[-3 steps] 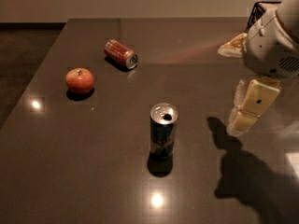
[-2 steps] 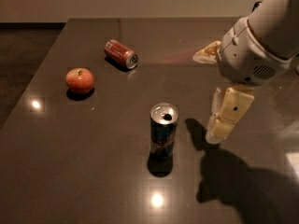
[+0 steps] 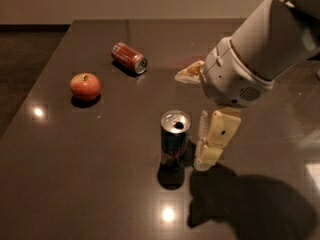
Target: Move redbull can near apple
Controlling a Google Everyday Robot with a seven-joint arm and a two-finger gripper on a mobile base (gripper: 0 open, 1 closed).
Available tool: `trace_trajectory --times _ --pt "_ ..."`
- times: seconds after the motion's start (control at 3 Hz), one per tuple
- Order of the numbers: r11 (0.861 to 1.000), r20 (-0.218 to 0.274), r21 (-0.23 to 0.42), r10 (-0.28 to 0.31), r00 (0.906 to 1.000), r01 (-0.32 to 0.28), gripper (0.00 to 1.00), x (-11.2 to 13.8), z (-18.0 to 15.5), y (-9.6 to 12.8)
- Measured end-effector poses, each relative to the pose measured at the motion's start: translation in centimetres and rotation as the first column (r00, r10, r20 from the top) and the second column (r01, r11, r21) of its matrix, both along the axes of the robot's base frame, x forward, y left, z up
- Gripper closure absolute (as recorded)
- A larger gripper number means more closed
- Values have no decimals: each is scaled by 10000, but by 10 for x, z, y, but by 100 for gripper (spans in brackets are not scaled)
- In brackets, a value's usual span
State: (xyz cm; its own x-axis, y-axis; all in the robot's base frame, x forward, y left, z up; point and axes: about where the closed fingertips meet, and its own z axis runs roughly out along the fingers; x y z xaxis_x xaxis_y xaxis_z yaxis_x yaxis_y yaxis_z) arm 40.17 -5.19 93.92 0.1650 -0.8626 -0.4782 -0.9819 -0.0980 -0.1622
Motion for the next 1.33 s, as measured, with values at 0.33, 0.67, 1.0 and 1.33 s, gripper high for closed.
trace_trajectory --times 0.33,0.67,1.0,1.33 --pt "9994 -125 172 289 9995 -286 0 -4 -6 12" --pt "9980 -236 323 559 9982 -551 0 -9 -9 21" --pt "9963 -291 346 792 9964 -782 16 -12 -11 28" --pt "9955 -326 344 897 9954 -886 39 -12 -12 32"
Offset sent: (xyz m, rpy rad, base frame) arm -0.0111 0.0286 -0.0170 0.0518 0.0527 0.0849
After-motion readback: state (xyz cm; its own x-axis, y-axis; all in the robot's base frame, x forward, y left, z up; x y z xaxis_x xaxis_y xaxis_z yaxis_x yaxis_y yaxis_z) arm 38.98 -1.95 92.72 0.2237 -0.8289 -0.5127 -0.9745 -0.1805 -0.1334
